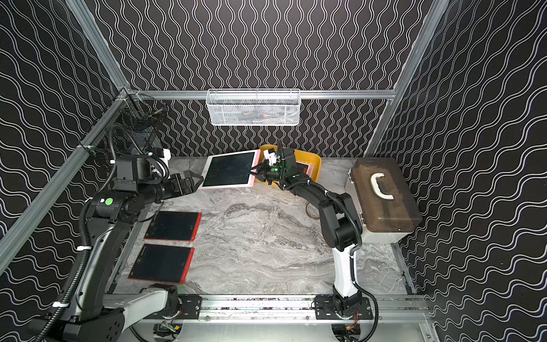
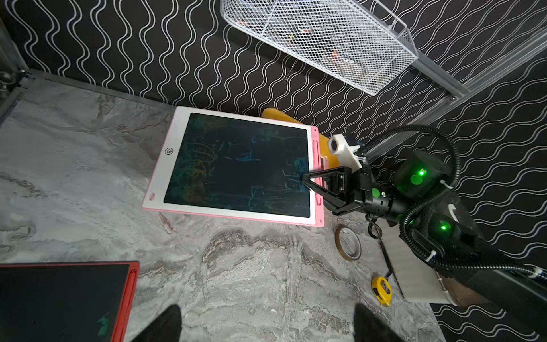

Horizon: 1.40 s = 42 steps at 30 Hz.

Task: Take out the writing tablet from the storage box
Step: Place the writing tablet at the center of the board.

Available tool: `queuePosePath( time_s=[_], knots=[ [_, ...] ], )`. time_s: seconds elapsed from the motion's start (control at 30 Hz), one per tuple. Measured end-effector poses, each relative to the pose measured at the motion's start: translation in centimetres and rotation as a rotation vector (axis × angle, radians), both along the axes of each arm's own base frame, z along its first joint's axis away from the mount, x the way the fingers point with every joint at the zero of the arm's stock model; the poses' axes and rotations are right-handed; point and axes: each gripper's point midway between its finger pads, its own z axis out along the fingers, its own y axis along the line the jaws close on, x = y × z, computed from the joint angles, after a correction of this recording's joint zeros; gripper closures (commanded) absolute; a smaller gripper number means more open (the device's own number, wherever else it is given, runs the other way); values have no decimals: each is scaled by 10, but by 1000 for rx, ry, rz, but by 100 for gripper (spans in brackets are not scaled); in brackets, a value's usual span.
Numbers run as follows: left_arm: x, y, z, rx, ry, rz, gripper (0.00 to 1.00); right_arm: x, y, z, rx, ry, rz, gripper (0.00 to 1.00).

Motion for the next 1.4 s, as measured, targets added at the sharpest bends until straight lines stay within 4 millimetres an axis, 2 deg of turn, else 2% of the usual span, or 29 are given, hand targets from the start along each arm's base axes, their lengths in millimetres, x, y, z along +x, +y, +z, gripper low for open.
queuePosePath(
  time_s=[0.07,0.17,0.3,0.37,0.43,0.53,0.63,0.77,0.9,1.2,1.3,1.4],
  knots=[
    [-2,0,-2,0,3,-2,6,-13,3,-1,1,4,19,100],
    [-4,-4,-8,2,17,-12,5,-40,-8,-4,-20,38,38,100],
    [-7,-11,-13,1,26,-36,5,-87,-28,3,-54,44,47,100],
    [-8,-15,-16,-2,32,-50,5,-116,-31,3,-66,40,76,100],
    [-8,-19,-20,-7,40,-67,5,-150,-31,-6,-79,59,114,100],
    [-9,-23,-27,-16,54,-86,4,-194,-37,-34,-112,132,148,100],
    [-11,-27,-33,-24,62,-102,4,-220,-51,-51,-141,166,124,100],
    [-11,-33,-39,-37,62,-125,4,-243,-69,-69,-156,174,75,99],
    [-15,-36,-50,-51,88,-139,5,-255,-80,-100,-192,217,37,99],
    [-27,-43,-78,-141,151,-130,4,-274,-70,-134,-202,212,50,99],
    [-32,-45,-81,-170,163,-127,4,-282,-68,-145,-197,219,47,99],
    [-36,-47,-82,-197,171,-127,4,-285,-63,-147,-189,209,44,99]
  ],
)
